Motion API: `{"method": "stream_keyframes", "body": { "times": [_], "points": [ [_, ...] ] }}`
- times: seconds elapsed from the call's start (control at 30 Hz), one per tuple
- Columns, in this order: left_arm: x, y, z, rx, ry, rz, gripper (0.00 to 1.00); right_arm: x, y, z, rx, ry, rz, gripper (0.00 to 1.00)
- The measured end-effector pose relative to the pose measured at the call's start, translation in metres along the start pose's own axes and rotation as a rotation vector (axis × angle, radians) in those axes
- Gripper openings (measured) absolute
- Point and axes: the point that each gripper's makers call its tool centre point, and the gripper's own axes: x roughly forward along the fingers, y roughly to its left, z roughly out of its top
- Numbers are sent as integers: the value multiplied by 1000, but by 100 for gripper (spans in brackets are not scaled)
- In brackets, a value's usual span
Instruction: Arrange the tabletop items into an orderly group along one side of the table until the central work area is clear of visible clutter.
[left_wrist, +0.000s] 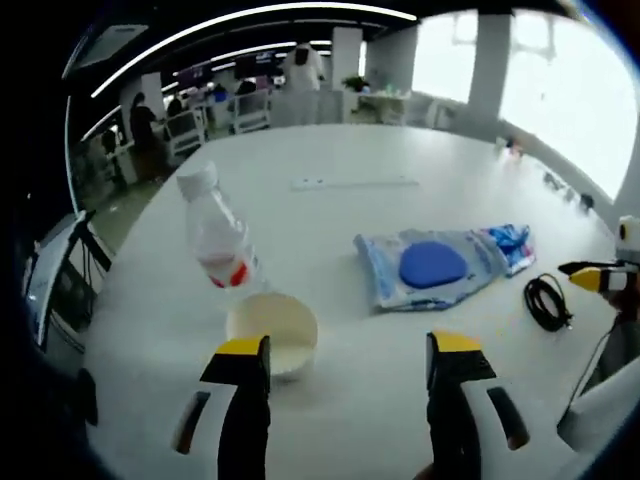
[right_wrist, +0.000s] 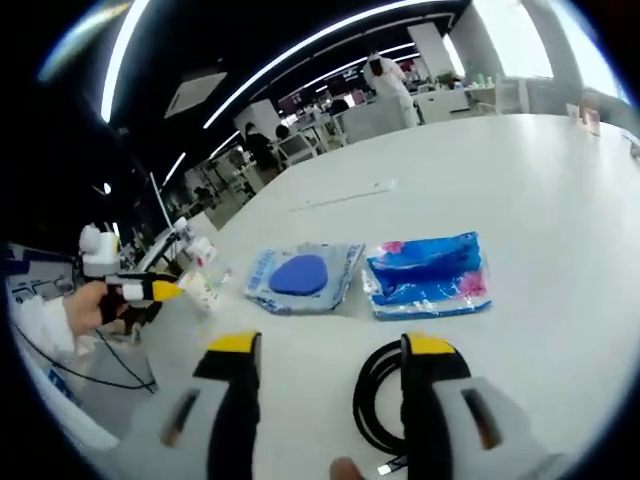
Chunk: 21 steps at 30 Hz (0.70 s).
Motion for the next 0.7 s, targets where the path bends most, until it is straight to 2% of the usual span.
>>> {"method": "stream_keyframes", "body": {
  "times": [0.17,0.37,0.5,0.6,0.7],
  "points": [
    [10,13,-8,27,51,8,45,-2,-5,-9,26,15,-12,51],
    [20,18,-17,74,116,-2,33,-4,-7,-8,21,9,-16,54],
    [24,18,-19,75,125,-17,19,-11,-8,-9,-51,24,-20,56],
    [27,18,-21,72,137,-12,9,-17,-12,-12,-56,29,-22,59],
    [28,19,-24,74,142,-11,6,-26,-21,-14,-74,32,-44,59]
  ]
}}
